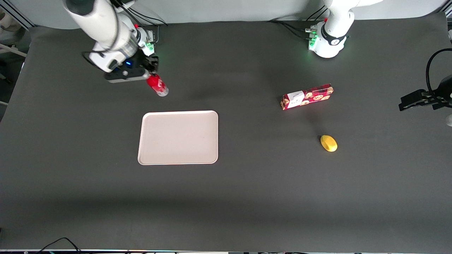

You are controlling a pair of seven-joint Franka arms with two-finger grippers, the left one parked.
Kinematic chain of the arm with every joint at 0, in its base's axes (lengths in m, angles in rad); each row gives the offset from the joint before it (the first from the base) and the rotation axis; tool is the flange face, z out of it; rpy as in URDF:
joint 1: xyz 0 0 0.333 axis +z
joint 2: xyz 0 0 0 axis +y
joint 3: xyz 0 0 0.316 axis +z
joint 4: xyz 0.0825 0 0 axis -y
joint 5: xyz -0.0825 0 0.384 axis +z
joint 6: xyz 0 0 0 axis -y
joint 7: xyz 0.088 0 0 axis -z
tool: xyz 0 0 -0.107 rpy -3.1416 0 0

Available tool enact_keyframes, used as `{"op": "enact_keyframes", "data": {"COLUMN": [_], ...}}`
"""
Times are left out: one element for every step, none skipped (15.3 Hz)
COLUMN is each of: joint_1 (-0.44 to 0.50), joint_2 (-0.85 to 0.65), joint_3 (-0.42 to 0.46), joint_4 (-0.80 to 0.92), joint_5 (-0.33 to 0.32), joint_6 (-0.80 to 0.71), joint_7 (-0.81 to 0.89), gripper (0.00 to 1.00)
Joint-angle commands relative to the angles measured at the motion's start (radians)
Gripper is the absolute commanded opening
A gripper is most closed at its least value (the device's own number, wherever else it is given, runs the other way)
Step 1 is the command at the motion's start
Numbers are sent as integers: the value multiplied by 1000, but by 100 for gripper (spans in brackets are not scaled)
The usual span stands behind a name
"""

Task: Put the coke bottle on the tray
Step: 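Lift the bottle with the right gripper off the table, then carry the bottle over the white tray and lower it onto it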

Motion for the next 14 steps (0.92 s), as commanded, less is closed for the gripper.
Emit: {"op": "enact_keyframes", "data": {"joint_1": [8, 6, 1, -2, -8, -11, -11, -11, -17, -23, -23, -23, -23, -25], "joint_2": [51, 54, 66, 81, 88, 97, 106, 120, 144, 176, 215, 248, 276, 308], "joint_3": [-45, -46, -48, -51, -60, -83, -114, -135, -154, -180, -203, -209, -211, -212], "joint_4": [200, 199, 197, 196, 186, 167, 145, 125, 114, 110, 111, 111, 108, 107], "joint_5": [11, 8, 1, -3, -4, -4, -4, -4, -10, -18, -18, -18, -18, -16], "joint_6": [-164, -161, -152, -135, -108, -71, -30, 16, 59, 96, 128, 167, 203, 236], "joint_7": [-65, -65, -65, -68, -94, -125, -155, -192, -226, -255, -266, -265, -265, -263], "gripper": [0, 0, 0, 0, 0, 0, 0, 0, 0, 0, 0, 0, 0, 0]}}
